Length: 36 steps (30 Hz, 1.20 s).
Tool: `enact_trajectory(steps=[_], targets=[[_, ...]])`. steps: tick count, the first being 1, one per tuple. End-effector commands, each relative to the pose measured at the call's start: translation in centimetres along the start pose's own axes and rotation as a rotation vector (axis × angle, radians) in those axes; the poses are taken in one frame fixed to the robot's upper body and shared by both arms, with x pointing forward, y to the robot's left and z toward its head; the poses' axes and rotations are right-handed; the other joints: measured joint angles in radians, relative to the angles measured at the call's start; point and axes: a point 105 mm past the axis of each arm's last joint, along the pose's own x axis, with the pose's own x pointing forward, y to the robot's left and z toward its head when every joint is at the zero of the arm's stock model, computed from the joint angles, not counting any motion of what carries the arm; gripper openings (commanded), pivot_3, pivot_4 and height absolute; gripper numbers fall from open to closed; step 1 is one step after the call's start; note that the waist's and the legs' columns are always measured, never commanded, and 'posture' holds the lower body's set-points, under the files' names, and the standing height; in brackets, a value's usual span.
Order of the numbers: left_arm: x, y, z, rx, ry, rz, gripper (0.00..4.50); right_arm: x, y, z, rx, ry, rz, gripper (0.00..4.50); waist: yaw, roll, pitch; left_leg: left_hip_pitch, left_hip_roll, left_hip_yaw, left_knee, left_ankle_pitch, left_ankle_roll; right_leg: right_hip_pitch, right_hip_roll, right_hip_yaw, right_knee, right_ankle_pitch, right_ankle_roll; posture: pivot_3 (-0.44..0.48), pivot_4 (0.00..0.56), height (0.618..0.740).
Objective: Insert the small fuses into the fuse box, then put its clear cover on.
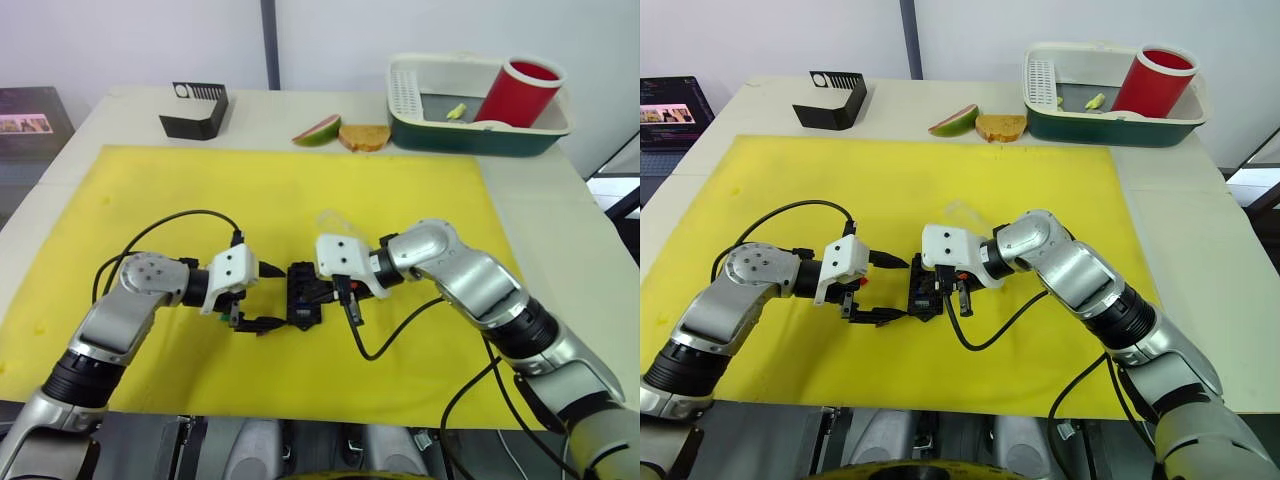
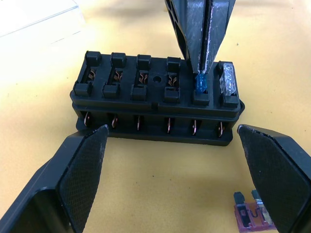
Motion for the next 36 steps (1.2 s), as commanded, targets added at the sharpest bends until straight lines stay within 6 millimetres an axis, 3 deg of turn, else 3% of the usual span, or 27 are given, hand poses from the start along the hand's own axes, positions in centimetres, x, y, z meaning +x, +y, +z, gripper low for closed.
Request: enact_trajectory(steps=[1, 14, 22, 31, 34, 36], targets=[[-0.3, 0.0, 0.7, 0.021, -0.021, 0.008, 4.5, 0.3, 0.2, -2.1, 0.038, 0.083, 0.005, 0.06, 0.0, 0.0, 0.0, 0.0, 0.0, 0.0, 0.0, 0.0, 0.0, 0.0, 0.0, 0.0, 0.0, 0.0, 0.0, 0.0, 0.15, 0.74], [-0.4, 0.1, 0.7, 0.02, -0.021, 0.014, 4.5, 0.6, 0.6, -3.4, 0.041, 0.132, 0.023, 0.06, 0.0, 0.0, 0.0, 0.005, 0.0, 0.0, 0.0, 0.0, 0.0, 0.005, 0.0, 0.0, -0.001, 0.0, 0.0, 0.0, 0.15, 0.74], [-0.7, 0.2, 0.9, 0.021, -0.021, 0.015, 4.5, -0.5, -0.2, -0.1, 0.104, -0.019, 0.016, 0.06, 0.0, 0.0, 0.0, 0.007, 0.0, 0.0, -0.001, 0.0, 0.0, 0.007, 0.0, 0.0, -0.001, 0.0, 0.0, 0.0, 0.15, 0.74], [-3.0, 0.1, 3.8, 0.006, -0.071, 0.001, 4.5, -4.8, -1.4, 5.3, 0.14, -0.246, -0.024, 0.06, -0.001, 0.0, 0.0, 0.005, 0.0, -0.001, -0.001, 0.0, 0.0, 0.005, -0.001, 0.0, -0.001, 0.0, 0.0, 0.0, 0.15, 0.74], [-4.6, -0.2, 4.5, -0.02, -0.065, 0.007, 4.5, -6.3, -1.6, 5.2, 0.129, -0.252, -0.056, 0.06, -0.002, 0.001, 0.0, 0.004, 0.0, -0.001, -0.001, 0.0, 0.0, 0.005, -0.001, 0.0, -0.002, 0.0, 0.0, 0.0, 0.15, 0.74], [-6.2, -0.4, 4.3, -0.06, -0.014, 0.012, 4.5, -7.4, -1.7, 3.7, 0.112, -0.202, -0.1, 0.06, -0.002, 0.001, 0.0, 0.004, 0.0, -0.001, -0.001, 0.0, 0.0, 0.005, -0.002, 0.0, -0.002, 0.0, 0.0, 0.0, 0.15, 0.74]])
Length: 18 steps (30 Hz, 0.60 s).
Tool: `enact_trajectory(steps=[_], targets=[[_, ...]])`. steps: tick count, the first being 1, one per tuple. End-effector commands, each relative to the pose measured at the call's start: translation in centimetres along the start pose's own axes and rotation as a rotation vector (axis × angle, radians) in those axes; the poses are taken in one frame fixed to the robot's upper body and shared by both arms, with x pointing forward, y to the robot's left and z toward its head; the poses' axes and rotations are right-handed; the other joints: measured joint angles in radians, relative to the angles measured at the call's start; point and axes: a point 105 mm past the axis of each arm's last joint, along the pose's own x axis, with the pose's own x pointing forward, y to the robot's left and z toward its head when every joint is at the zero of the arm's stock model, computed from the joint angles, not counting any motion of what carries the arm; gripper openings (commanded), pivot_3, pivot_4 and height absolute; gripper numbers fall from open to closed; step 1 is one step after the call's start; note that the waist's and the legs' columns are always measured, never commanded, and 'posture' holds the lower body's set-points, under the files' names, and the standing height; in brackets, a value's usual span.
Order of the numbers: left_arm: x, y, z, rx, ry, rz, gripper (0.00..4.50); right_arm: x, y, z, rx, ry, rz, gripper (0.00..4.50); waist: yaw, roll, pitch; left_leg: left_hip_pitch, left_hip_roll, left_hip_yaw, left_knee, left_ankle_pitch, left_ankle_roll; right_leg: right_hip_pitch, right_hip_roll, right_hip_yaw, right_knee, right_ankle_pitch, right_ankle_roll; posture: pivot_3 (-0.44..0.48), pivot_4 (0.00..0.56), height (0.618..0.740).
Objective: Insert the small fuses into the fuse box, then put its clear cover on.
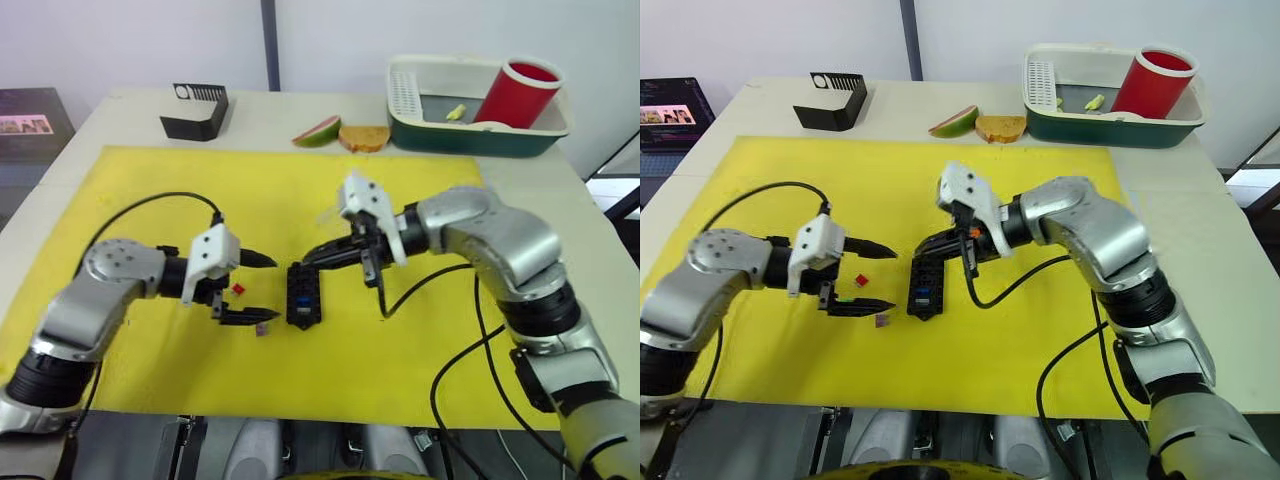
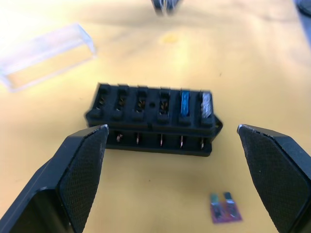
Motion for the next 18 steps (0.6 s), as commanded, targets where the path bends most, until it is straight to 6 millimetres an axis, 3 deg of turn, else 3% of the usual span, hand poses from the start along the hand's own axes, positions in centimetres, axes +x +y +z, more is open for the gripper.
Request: enact_trajectory(steps=[1, 4, 7, 10, 14, 15, 18], targets=[[-2.8, -0.5, 0.9, -0.02, 0.043, 0.021, 4.5, -2.5, -0.2, -0.7, -0.072, 0.037, -0.061, 0.06, 0.0, 0.0, 0.0, -0.001, 0.0, 0.0, 0.0, 0.0, 0.0, 0.0, 0.0, 0.0, -0.001, 0.0, 0.0, 0.0, 0.15, 0.74], [-5.2, -0.5, 0.7, -0.06, 0.084, 0.067, 4.5, -4.6, -0.4, -2.5, -0.073, 0.086, -0.092, 0.06, 0.002, 0.001, 0.0, -0.001, 0.0, 0.0, -0.001, 0.0, 0.0, 0.0, 0.0, 0.0, -0.003, 0.0, 0.0, 0.0, 0.15, 0.74], [-8.1, -1.0, 0.0, -0.134, 0.14, 0.111, 4.5, -7.4, -1.1, -4.6, -0.066, 0.158, -0.165, 0.88, -0.001, 0.001, 0.001, -0.001, 0.0, 0.0, -0.001, 0.0, 0.0, -0.001, 0.0, 0.0, -0.003, 0.0, 0.0, 0.0, 0.15, 0.74], [-11.2, -1.0, -0.9, -0.214, 0.169, 0.211, 4.5, -10.2, -1.0, -6.0, -0.023, 0.189, -0.208, 2.19, -0.001, 0.003, 0.002, -0.002, 0.0, 0.0, -0.002, 0.0, 0.0, -0.002, 0.0, 0.0, -0.003, 0.0, -0.001, 0.0, 0.15, 0.74], [-14.3, -1.3, -2.7, -0.256, 0.243, 0.325, 4.5, -12.7, -1.1, -6.9, -0.007, 0.227, -0.267, 4.28, -0.001, 0.004, 0.002, -0.002, 0.0, 0.0, -0.003, 0.0, 0.0, -0.002, 0.0, 0.0, -0.003, -0.002, -0.004, 0.0, 0.15, 0.74], [-14.8, -1.4, -3.1, -0.266, 0.256, 0.338, 4.5, -13.2, -1.1, -7.1, -0.004, 0.235, -0.278, 4.46, -0.001, 0.005, 0.002, -0.001, 0.0, 0.0, -0.003, 0.0, 0.0, -0.002, -0.001, 0.0, -0.003, -0.002, -0.004, 0.0, 0.15, 0.74], [-16.2, -1.7, -4.2, -0.294, 0.281, 0.388, 4.5, -14.5, -1.2, -7.7, 0.006, 0.273, -0.313, 4.46, 0.0, 0.005, 0.002, -0.002, 0.0, 0.001, -0.004, 0.0, -0.001, -0.003, -0.001, 0.0, -0.004, -0.002, -0.004, 0.0, 0.15, 0.74]])
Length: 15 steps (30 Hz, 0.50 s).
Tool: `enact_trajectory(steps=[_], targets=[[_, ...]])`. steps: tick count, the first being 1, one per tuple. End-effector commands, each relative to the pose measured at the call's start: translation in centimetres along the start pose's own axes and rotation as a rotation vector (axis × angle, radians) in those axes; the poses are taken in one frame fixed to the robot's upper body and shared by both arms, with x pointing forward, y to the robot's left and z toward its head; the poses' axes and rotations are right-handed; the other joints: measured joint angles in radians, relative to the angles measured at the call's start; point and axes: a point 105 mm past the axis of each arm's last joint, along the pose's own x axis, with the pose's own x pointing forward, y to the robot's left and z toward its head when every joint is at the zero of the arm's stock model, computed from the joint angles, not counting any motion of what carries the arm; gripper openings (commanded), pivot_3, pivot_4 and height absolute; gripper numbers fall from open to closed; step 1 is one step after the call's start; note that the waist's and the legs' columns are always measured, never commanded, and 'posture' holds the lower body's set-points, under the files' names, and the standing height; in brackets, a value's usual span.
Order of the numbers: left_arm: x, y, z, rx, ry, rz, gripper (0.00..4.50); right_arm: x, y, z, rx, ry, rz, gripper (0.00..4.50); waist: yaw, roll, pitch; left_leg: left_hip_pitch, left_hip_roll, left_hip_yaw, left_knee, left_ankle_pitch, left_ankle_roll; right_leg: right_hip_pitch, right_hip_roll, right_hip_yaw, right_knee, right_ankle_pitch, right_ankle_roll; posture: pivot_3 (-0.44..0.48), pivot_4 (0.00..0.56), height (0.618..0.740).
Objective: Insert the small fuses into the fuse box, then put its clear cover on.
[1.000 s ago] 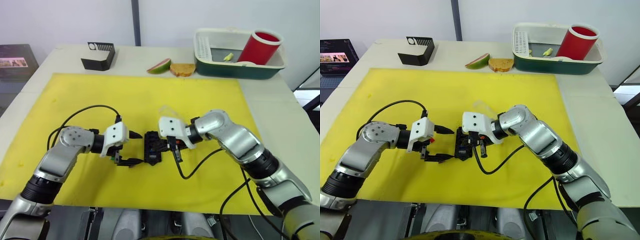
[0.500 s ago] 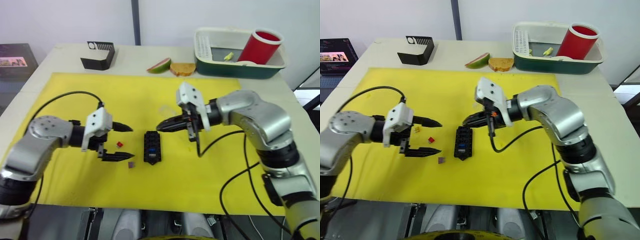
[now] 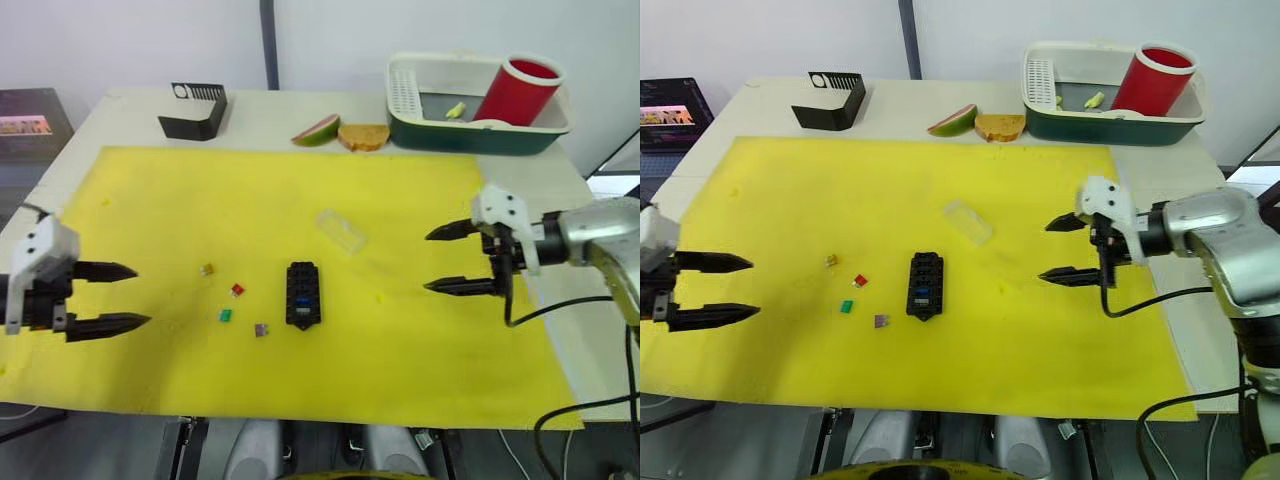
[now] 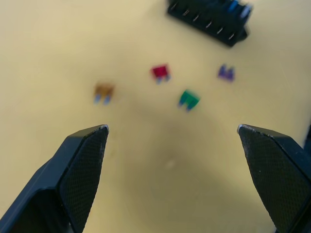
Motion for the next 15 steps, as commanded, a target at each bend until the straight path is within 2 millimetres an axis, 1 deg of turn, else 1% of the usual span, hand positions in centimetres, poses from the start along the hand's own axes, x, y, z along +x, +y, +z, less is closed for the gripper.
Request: enact_trajectory(steps=[1, 5, 9, 13, 15], targets=[[-1.9, 0.9, -0.4, 0.022, 0.018, 0.08, 4.5, -1.9, -0.6, 0.0, -0.029, 0.022, -0.059, 4.46, 0.001, 0.0, 0.0, 0.0, 0.0, 0.0, 0.0, 0.0, 0.0, 0.0, 0.0, 0.0, 0.0, 0.0, 0.0, 0.0, 0.15, 0.74], [-2.4, 1.1, -0.7, 0.017, 0.019, 0.106, 4.5, -2.6, -0.7, -0.5, -0.017, 0.038, -0.079, 4.46, 0.002, 0.0, 0.0, -0.001, 0.0, 0.0, -0.001, 0.0, 0.0, -0.001, -0.001, 0.0, 0.0, 0.0, 0.0, 0.0, 0.15, 0.74], [-2.4, 1.2, -0.8, 0.026, 0.027, 0.11, 4.5, -2.9, -0.7, -0.7, -0.018, 0.048, -0.089, 4.46, 0.0, 0.0, 0.0, -0.001, 0.0, 0.001, -0.002, 0.0, -0.001, -0.002, -0.001, 0.0, 0.0, 0.0, -0.001, 0.0, 0.15, 0.74], [-1.0, 1.7, -1.1, 0.025, 0.011, 0.086, 4.5, -2.0, -0.5, 0.3, -0.016, 0.011, -0.1, 4.46, 0.0, 0.001, 0.0, -0.001, 0.0, 0.001, -0.006, 0.001, -0.003, -0.005, -0.001, 0.001, 0.0, 0.0, -0.001, 0.0, 0.15, 0.74], [-0.2, 1.9, -1.2, 0.022, 0.005, 0.06, 4.5, -1.4, -0.4, 1.2, -0.015, -0.033, -0.096, 4.46, 0.001, 0.001, 0.0, -0.001, 0.0, 0.001, -0.008, 0.002, -0.005, -0.006, -0.001, 0.001, 0.0, 0.001, -0.001, 0.0, 0.15, 0.74]])
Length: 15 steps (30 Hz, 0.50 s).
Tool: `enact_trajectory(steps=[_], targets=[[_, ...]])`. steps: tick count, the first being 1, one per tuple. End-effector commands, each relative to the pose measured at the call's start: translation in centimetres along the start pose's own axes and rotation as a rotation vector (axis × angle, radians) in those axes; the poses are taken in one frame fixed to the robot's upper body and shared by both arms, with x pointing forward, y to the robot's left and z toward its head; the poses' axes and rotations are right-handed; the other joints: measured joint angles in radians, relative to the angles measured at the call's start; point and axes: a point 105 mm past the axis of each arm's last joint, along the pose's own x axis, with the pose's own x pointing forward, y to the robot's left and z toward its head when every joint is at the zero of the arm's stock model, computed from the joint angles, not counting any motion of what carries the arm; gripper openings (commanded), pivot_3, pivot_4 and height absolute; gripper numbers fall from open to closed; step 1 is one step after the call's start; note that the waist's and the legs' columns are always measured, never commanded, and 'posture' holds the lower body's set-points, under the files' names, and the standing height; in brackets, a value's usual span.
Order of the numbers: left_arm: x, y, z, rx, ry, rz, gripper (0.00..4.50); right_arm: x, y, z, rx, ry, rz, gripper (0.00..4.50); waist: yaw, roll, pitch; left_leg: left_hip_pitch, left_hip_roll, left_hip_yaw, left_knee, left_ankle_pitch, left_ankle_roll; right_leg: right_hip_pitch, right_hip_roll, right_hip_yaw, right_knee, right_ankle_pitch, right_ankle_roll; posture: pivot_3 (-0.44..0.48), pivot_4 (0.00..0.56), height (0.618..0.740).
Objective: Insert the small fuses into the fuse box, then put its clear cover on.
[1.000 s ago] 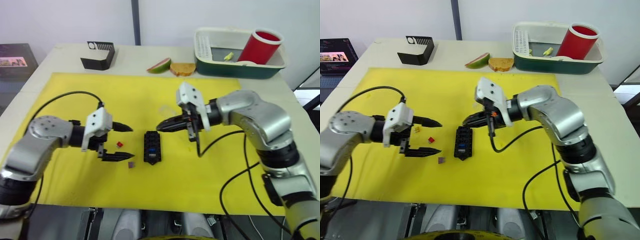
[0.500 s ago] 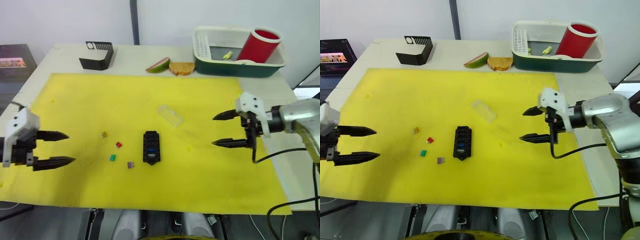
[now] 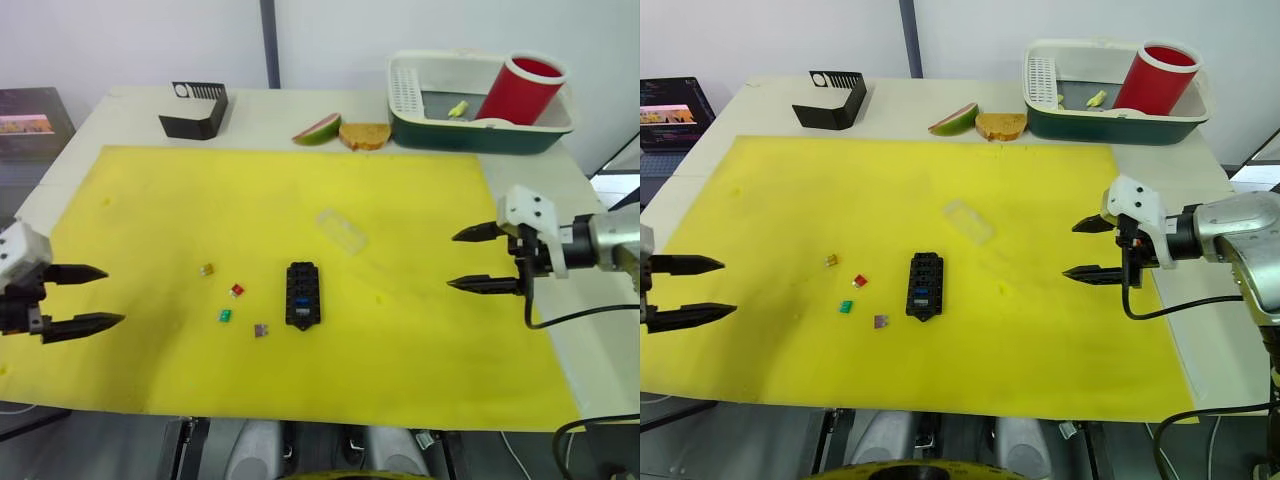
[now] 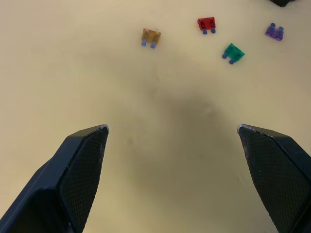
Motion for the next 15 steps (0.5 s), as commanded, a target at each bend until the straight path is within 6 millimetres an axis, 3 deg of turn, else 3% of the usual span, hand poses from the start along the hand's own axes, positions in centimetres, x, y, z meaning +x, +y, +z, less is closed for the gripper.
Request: enact_trajectory(steps=[1, 4, 10, 15], targets=[[1.1, 0.4, 0.1, 0.01, -0.014, -0.029, 4.5, 0.3, 0.1, 2.7, -0.04, -0.099, -0.017, 4.46, -0.001, 0.0, 0.0, 0.0, 0.0, 0.0, 0.0, 0.0, 0.0, 0.0, 0.0, 0.0, 0.0, 0.0, 0.0, 0.0, 0.15, 0.74], [2.7, 0.6, 0.6, -0.034, -0.06, -0.096, 4.5, 1.8, 0.7, 4.4, -0.055, -0.171, 0.016, 4.46, -0.002, 0.0, 0.0, 0.0, 0.0, 0.0, -0.001, 0.001, -0.001, -0.001, 0.0, 0.0, 0.001, 0.002, 0.002, 0.0, 0.15, 0.74], [5.4, 2.4, 2.2, -0.16, -0.13, -0.233, 4.5, 4.5, 3.4, 9.7, -0.119, -0.326, 0.161, 4.46, 0.001, 0.0, 0.0, -0.001, 0.0, 0.001, 0.0, 0.001, 0.0, -0.002, 0.001, -0.001, 0.002, 0.003, 0.003, 0.0, 0.15, 0.74], [8.5, 3.4, 3.0, -0.271, -0.16, -0.312, 4.5, 6.4, 4.5, 11.4, -0.187, -0.356, 0.207, 4.46, 0.006, -0.002, -0.001, -0.003, -0.001, 0.001, 0.003, 0.001, 0.002, -0.001, 0.002, -0.001, 0.002, 0.003, 0.004, 0.0, 0.15, 0.74]])
